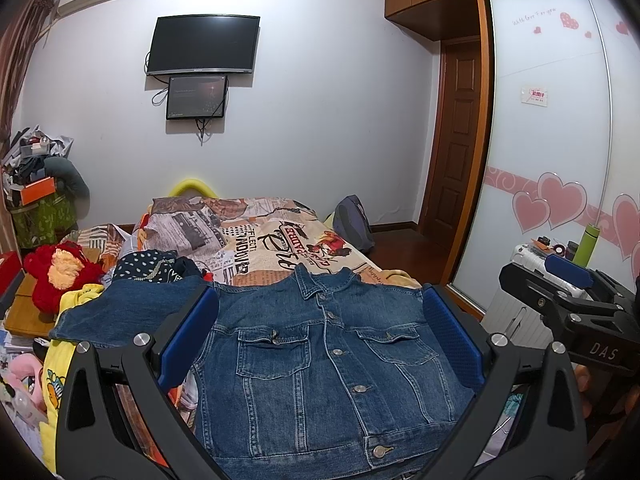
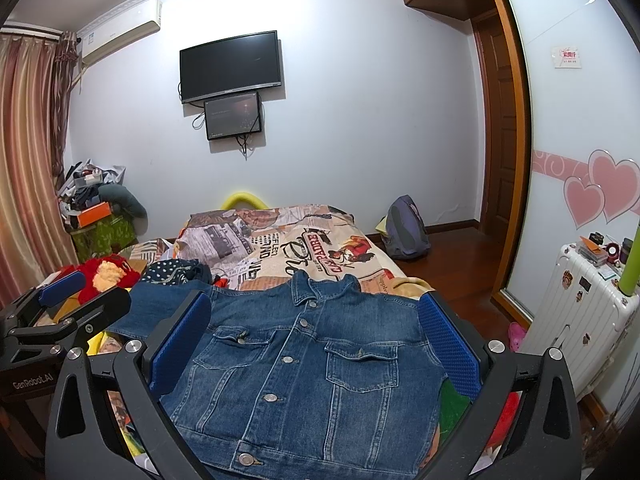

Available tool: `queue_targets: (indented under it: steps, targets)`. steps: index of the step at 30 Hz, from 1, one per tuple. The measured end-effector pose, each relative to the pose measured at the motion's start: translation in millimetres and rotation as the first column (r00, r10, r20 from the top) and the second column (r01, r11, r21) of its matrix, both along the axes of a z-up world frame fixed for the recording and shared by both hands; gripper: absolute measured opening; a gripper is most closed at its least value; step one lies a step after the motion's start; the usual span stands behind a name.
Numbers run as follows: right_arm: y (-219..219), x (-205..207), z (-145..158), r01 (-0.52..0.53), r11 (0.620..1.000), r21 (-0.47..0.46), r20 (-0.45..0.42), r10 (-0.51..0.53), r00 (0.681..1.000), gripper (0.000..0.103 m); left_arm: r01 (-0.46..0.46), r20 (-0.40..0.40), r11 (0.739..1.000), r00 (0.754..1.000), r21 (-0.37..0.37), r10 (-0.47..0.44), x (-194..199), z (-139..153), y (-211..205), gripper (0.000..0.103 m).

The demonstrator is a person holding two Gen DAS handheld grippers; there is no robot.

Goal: Fold large clothes

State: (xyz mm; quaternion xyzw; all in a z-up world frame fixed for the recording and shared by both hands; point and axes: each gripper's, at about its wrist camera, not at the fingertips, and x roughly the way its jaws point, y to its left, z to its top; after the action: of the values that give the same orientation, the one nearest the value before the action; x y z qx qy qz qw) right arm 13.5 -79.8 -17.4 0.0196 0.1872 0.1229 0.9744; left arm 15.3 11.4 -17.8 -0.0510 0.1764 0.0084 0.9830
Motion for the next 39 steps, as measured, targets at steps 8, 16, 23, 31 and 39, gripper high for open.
queue_targets:
  steps: [8,16,23,31,39]
  targets:
    - [1,0,-1,-0.001,1.0,0.0,-0.001,0.001,1.0,0.103,-0.001,-0.004,1.0,1.0,0.004,0.001,3,0,-4,0.103]
    - [7,8,-3,-0.015,1.0,-0.009,-0.015,0.015,1.0,0.103,-0.019,-0.016,1.0,1.0,0.007,0.019,10,-3,4,0.103]
    - [17,26,-6,-0.029,0.999,-0.031,-0.048,0.027,0.998,0.103,-0.053,-0.042,0.998,0.998,-0.021,0.052,26,-10,25,0.103]
    - [28,60,-17,-0.046,0.998,-0.051,-0.105,0.04,0.994,0.103,-0.144,-0.08,0.989,0.987,-0.032,0.141,57,-27,71,0.103]
    - [43,102,-32,-0.031,0.996,-0.089,-0.125,0.02,0.992,0.103,-0.318,-0.138,0.948,0.938,0.013,0.317,87,-53,149,0.103]
